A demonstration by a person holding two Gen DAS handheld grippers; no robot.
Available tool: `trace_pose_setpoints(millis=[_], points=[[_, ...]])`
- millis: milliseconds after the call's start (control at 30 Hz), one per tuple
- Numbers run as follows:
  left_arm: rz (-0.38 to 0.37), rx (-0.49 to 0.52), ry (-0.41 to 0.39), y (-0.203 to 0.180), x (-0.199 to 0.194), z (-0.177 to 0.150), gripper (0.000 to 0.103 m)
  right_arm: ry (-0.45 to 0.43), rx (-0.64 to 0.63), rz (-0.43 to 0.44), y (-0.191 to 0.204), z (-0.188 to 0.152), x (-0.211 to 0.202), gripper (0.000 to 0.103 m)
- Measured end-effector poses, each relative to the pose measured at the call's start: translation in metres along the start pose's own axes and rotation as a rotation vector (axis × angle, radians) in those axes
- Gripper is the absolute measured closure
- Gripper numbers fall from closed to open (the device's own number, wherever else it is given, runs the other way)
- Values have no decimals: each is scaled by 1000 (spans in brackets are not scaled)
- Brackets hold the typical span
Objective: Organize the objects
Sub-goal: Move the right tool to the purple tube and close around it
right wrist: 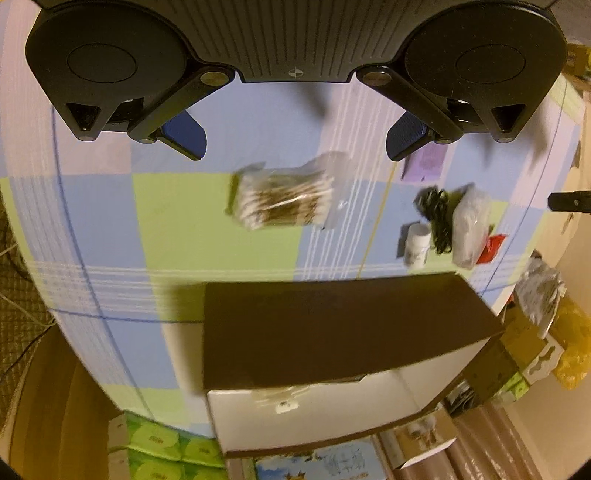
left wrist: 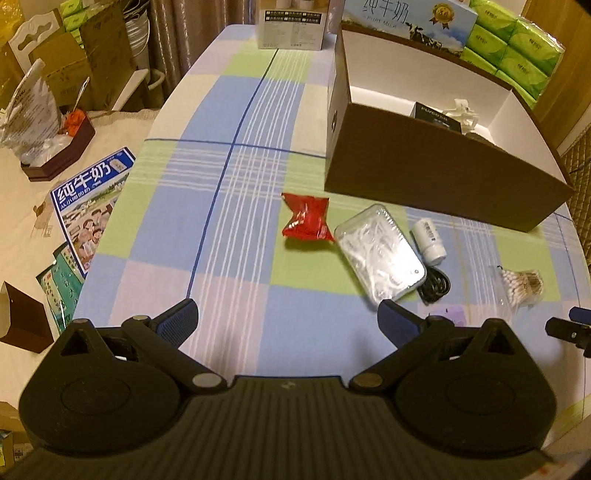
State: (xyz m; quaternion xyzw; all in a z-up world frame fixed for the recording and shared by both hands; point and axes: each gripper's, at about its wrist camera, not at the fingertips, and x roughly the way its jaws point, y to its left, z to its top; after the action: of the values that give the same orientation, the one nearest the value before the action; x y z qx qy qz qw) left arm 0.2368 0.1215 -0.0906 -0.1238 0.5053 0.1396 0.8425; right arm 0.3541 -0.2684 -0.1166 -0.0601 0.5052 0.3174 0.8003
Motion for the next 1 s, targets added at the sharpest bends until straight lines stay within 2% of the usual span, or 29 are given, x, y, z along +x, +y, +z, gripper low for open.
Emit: trace_pose_setpoints(millis=[400, 467, 533, 667, 800, 933, 1000], points=[[-13, -9, 31, 1, 6, -12, 1, 85, -105, 186, 58, -2, 25, 3], [-17, -11, 36, 2, 6, -14, 1, 102, -131, 212, 68, -2, 32, 20], [-16, -12, 39, 4, 7, -16, 1, 136, -144, 227, 77, -3, 43, 29], [-20, -12, 42, 8, 8, -20, 2, 171, -169, 226, 91, -7, 57, 38], [-20, -9, 47, 12, 11, -21, 2, 178, -222, 173, 102, -10, 66, 49], [-26, -5, 52, 14, 14, -19, 2, 158, -248, 110, 104, -10, 67, 71], [-32, 0, 52, 14, 15, -18, 2, 140, -225, 67, 99, -9, 67, 72]])
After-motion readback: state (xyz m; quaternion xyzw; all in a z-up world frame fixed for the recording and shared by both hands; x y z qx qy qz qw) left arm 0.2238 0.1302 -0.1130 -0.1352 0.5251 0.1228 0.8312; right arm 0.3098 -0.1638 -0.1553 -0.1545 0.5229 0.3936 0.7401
